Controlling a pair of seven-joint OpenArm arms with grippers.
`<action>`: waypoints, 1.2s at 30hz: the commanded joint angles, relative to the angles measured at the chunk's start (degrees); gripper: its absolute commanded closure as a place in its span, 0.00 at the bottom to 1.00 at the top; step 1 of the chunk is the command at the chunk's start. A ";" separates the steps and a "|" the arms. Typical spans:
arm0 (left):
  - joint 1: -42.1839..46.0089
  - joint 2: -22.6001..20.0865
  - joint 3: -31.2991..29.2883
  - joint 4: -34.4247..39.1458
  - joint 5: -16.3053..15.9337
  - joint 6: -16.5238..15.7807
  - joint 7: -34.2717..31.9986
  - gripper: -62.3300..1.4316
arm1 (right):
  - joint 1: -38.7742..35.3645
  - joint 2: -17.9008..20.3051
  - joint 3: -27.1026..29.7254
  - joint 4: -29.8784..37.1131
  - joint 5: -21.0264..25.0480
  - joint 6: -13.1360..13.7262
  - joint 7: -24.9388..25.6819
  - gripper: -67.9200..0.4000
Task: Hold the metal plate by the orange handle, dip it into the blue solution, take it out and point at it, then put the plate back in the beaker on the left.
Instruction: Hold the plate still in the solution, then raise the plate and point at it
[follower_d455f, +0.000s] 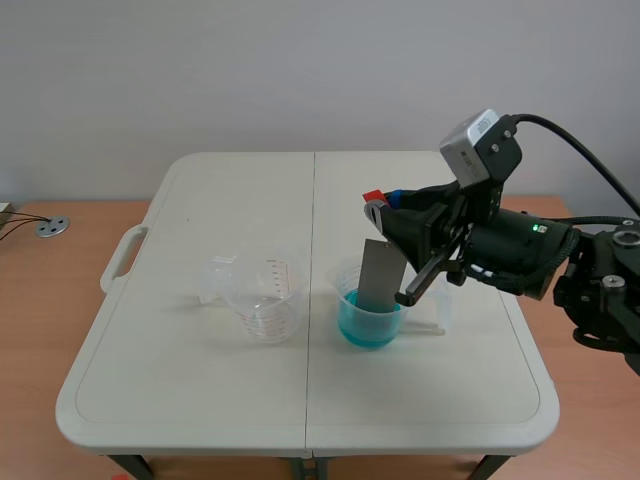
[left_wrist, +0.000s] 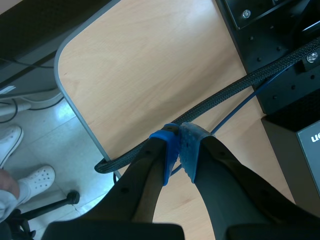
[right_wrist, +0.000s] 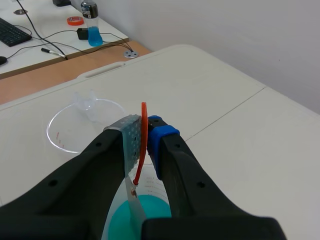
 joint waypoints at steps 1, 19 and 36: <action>0.76 -0.15 -0.09 0.24 -0.17 -0.17 -0.55 0.95 | 0.57 0.33 0.90 0.98 0.63 0.46 0.59 0.98; 0.76 -0.15 -0.09 0.24 -0.17 -0.17 -0.55 0.95 | 0.52 1.11 1.70 6.71 0.68 0.46 -0.07 0.98; 0.76 -0.17 -0.74 0.66 -0.46 -0.15 -1.03 0.95 | 0.52 1.11 3.52 13.20 2.19 0.46 -3.06 0.98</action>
